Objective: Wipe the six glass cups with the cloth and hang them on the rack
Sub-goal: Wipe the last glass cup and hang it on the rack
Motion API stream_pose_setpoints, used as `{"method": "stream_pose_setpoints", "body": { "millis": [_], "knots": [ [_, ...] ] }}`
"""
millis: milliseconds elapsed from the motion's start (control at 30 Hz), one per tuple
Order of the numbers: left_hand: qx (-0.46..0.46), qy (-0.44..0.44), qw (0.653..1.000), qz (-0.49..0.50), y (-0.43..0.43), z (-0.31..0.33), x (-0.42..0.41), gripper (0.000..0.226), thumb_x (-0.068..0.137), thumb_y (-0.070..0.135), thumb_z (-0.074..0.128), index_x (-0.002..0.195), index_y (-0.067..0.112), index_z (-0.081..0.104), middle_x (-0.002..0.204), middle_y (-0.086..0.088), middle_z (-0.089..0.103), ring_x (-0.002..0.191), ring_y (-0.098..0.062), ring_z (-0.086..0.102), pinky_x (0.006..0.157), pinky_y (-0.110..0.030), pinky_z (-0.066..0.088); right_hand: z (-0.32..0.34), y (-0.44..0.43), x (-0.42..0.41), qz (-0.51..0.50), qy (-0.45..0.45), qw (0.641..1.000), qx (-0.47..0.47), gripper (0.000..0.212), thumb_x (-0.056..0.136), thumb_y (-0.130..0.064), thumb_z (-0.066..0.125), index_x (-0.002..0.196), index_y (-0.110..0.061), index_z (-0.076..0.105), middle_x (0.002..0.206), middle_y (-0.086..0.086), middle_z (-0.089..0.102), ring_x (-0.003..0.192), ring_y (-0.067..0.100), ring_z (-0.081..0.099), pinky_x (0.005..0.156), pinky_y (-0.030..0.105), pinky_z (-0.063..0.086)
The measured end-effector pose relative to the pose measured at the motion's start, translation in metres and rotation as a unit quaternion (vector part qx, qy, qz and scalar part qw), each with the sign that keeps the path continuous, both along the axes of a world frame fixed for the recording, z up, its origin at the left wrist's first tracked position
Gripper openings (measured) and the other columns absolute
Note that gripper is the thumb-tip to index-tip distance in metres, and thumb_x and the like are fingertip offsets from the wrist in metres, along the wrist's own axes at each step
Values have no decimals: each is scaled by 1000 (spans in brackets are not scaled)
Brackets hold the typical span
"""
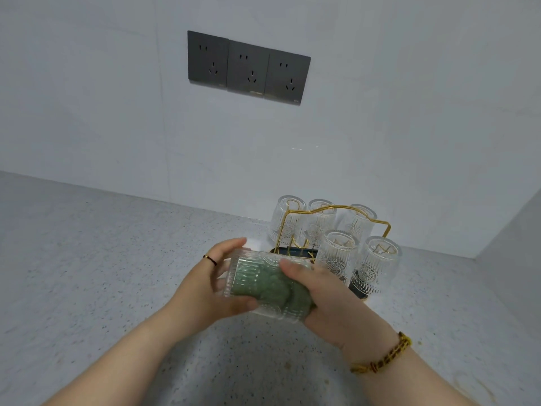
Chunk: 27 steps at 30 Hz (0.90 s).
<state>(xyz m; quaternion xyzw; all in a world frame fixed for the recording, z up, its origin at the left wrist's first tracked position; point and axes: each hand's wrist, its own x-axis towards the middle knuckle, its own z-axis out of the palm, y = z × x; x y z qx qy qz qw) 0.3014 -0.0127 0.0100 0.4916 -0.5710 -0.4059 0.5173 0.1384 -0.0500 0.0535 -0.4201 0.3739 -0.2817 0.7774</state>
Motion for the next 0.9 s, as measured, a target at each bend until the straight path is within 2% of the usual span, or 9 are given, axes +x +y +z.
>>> {"method": "stream_pose_setpoints", "body": {
  "millis": [67, 167, 367, 467, 567, 633, 767, 833, 900],
  "knots": [
    [-6, 21, 1000, 20, -2, 2, -1, 68, 53, -7, 81, 98, 33, 50, 94, 15, 58, 72, 16, 60, 57, -3, 45, -2, 1, 0, 31, 7, 998, -47, 32, 71, -21, 67, 98, -4, 63, 90, 8, 71, 83, 23, 68, 74, 32, 56],
    [34, 80, 996, -10, -8, 4, 4, 51, 47, 23, 78, 94, 25, 59, 78, 7, 69, 66, 1, 66, 55, -13, 50, 3, 6, -2, 112, 45, 979, -162, 29, 72, -7, 65, 100, -15, 65, 97, -2, 72, 95, 15, 67, 79, 23, 53],
    [220, 167, 954, -117, -10, 11, 1, 32, 62, 46, 55, 82, 22, 64, 67, 1, 72, 59, -13, 66, 56, -27, 55, 14, 11, -3, 185, 250, 884, -350, 34, 78, -7, 67, 101, -31, 57, 102, -8, 66, 96, 7, 63, 88, 22, 51],
    [195, 137, 964, -114, -9, 9, 1, 45, 66, 60, 59, 95, 26, 61, 75, 4, 72, 62, -10, 67, 57, -26, 56, 16, 13, 1, 135, 192, 923, -304, 27, 82, -3, 60, 93, -28, 61, 89, -9, 66, 85, 5, 64, 78, 20, 52],
    [113, 64, 983, -129, -8, 6, 3, 92, 40, 76, 69, 119, 35, 46, 97, 5, 71, 86, -14, 69, 73, -26, 56, 13, 10, 0, 54, -4, 994, -100, 19, 76, -4, 56, 94, -5, 63, 93, 10, 70, 80, 18, 68, 71, 28, 57],
    [53, 19, 992, -111, -9, 2, 3, 112, 36, 78, 68, 131, 28, 36, 113, 5, 63, 104, -11, 63, 84, -22, 52, 10, 10, -1, 29, -89, 995, -21, 34, 71, -9, 57, 100, 7, 61, 100, 20, 70, 83, 27, 69, 73, 33, 58],
    [28, 80, 993, -82, -9, 4, 3, 109, 39, 68, 77, 123, 6, 47, 108, -10, 67, 99, -23, 66, 81, -29, 54, 11, 18, 4, 39, -132, 989, -51, 27, 74, -6, 60, 99, 2, 65, 99, 16, 70, 89, 25, 68, 76, 30, 57],
    [62, 136, 984, -96, -5, 12, 0, 83, 45, 61, 79, 107, 9, 62, 96, -10, 73, 85, -23, 70, 69, -27, 56, 15, 23, 8, 65, -51, 983, -166, 19, 80, 0, 57, 93, -11, 66, 89, 2, 72, 83, 10, 68, 74, 19, 55],
    [134, 188, 967, -108, -2, 18, -3, 47, 64, 52, 72, 90, 13, 69, 79, -6, 75, 65, -16, 70, 57, -23, 56, 16, 24, 10, 100, 134, 928, -334, 27, 83, 4, 57, 97, -18, 61, 82, -7, 64, 72, -2, 62, 65, 10, 49]
  ]
}}
